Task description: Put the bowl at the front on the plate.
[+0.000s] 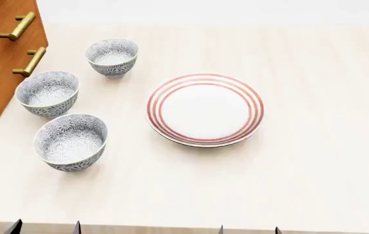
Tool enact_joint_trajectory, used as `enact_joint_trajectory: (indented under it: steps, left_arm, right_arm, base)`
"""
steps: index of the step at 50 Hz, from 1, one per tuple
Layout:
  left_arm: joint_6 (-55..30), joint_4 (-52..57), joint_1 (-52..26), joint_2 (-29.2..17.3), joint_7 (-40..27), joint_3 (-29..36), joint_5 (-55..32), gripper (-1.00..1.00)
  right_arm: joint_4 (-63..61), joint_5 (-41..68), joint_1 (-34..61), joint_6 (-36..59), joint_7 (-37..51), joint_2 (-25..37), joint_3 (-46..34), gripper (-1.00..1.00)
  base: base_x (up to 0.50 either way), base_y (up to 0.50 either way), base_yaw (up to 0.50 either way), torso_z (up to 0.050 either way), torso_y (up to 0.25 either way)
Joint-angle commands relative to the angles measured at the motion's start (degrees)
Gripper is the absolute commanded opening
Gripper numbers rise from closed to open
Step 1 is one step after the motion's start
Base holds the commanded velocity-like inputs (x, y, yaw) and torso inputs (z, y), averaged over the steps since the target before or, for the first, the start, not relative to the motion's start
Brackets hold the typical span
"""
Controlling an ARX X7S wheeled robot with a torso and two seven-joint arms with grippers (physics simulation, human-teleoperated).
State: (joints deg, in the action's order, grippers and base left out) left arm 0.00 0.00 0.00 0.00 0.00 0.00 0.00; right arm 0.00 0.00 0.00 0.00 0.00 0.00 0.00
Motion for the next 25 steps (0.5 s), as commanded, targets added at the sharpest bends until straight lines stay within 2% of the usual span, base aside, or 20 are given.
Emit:
enact_joint_trajectory:
  steps: [1, 13, 15, 17, 19, 20, 25]
  left_arm:
    - [0.1, -0.1, -0.1, -0.7, -0.8, 0.8, -0.7, 1.0]
    - [-0.8, -0.2, -0.3, -2.7, -3.0, 3.0, -3.1, 1.0]
    - [-6.1, 0.4, -0.9, -3.0, -4.8, 3.5, -1.7, 1.0]
    - [-12.3, 3.5, -1.2, -2.7, -4.3, 2.7, -4.9, 1.0]
    - [-10.3, 5.8, -0.4, -3.5, -4.8, 4.6, -2.5, 1.0]
    - [-13.9, 8.5, -0.7, -3.5, -4.8, 4.5, -3.3, 1.0]
    - [-21.1, 17.6, -1.8, -3.9, -5.8, 5.1, -4.0, 1.0]
  right_arm:
    - [-0.2, 0.8, 0.0, 0.2, 0.9, 0.8, -0.9, 1.0]
    - [-0.5, 4.0, -0.2, 0.4, 4.2, 2.5, -2.6, 1.0]
    - [-2.4, 3.1, 0.0, 5.6, 5.1, 3.1, -3.4, 1.0]
    - [-4.7, 2.9, 0.4, 7.2, 5.3, 3.4, -4.0, 1.0]
    - [-8.7, 3.5, 1.3, 10.4, 5.3, 3.7, -4.3, 1.0]
    - [-11.2, 2.5, 2.3, 14.5, 5.5, 4.3, -5.2, 1.0]
    - [-18.8, 2.9, 4.2, 22.5, 5.9, 5.3, -5.3, 1.0]
  base:
    - [0.0, 0.0, 0.0, 0.0, 0.0]
    - [0.0, 0.0, 0.0, 0.0, 0.0]
    - [0.0, 0.0, 0.0, 0.0, 0.0]
    - [0.0, 0.0, 0.0, 0.0, 0.0]
    - [0.0, 0.0, 0.0, 0.0, 0.0]
    - [0.0, 0.0, 0.0, 0.0, 0.0]
    - [0.0, 0.0, 0.0, 0.0, 0.0]
